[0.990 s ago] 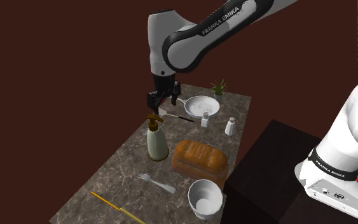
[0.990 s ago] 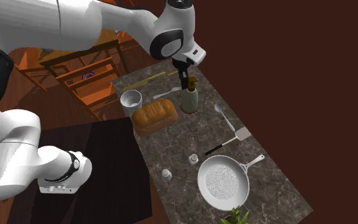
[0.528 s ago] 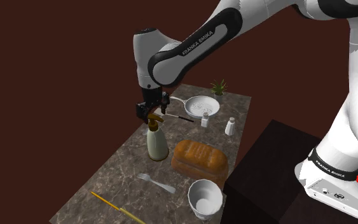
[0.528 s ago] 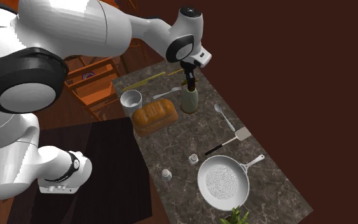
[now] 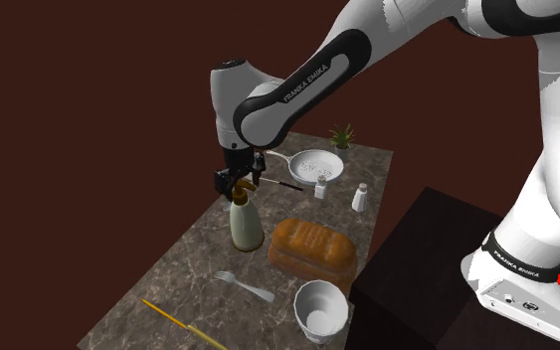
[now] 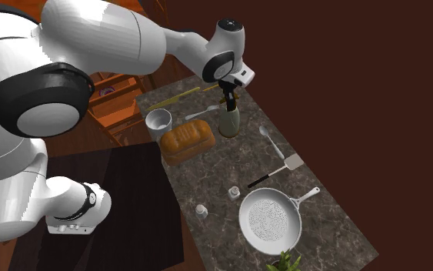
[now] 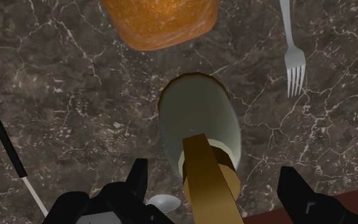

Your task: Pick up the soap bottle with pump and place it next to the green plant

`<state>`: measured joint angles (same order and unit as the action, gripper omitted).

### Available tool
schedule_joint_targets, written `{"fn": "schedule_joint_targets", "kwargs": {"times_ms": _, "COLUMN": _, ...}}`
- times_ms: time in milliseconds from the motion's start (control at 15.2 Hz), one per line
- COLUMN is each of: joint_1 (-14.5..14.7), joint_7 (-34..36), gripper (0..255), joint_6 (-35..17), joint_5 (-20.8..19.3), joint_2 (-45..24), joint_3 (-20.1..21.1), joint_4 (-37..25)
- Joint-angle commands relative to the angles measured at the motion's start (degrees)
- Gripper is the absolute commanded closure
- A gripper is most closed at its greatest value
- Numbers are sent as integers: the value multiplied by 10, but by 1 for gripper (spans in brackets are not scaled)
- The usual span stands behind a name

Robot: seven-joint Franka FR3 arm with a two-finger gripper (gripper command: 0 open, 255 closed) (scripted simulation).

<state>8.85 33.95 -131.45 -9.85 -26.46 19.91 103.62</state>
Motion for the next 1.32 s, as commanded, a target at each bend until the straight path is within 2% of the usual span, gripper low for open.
{"fn": "schedule_joint_targets", "kwargs": {"times_ms": 0, "joint_1": 0, "joint_7": 0, "gripper": 0, "joint_6": -1, "joint_5": 0, "joint_2": -1, "joint_3": 0, "joint_4": 0}}
{"fn": "schedule_joint_targets", "kwargs": {"times_ms": 198, "joint_1": 0, "joint_7": 0, "gripper": 0, "joint_6": -1, "joint_5": 0, "joint_2": -1, "joint_3": 0, "joint_4": 0}}
{"fn": "schedule_joint_targets", "kwargs": {"times_ms": 264, "joint_1": 0, "joint_7": 0, "gripper": 255, "joint_6": -1, "joint_5": 0, "joint_2": -1, "joint_3": 0, "joint_4": 0}}
{"fn": "schedule_joint_targets", "kwargs": {"times_ms": 858, "joint_1": 0, "joint_7": 0, "gripper": 255, "joint_6": -1, "joint_5": 0, "joint_2": -1, "joint_3": 0, "joint_4": 0}}
{"fn": "schedule_joint_targets", "kwargs": {"times_ms": 1254, "joint_1": -4, "joint_7": -6, "gripper": 255, "joint_6": 35, "joint_5": 11, "joint_2": 24, "joint_3": 6, "joint_4": -13}}
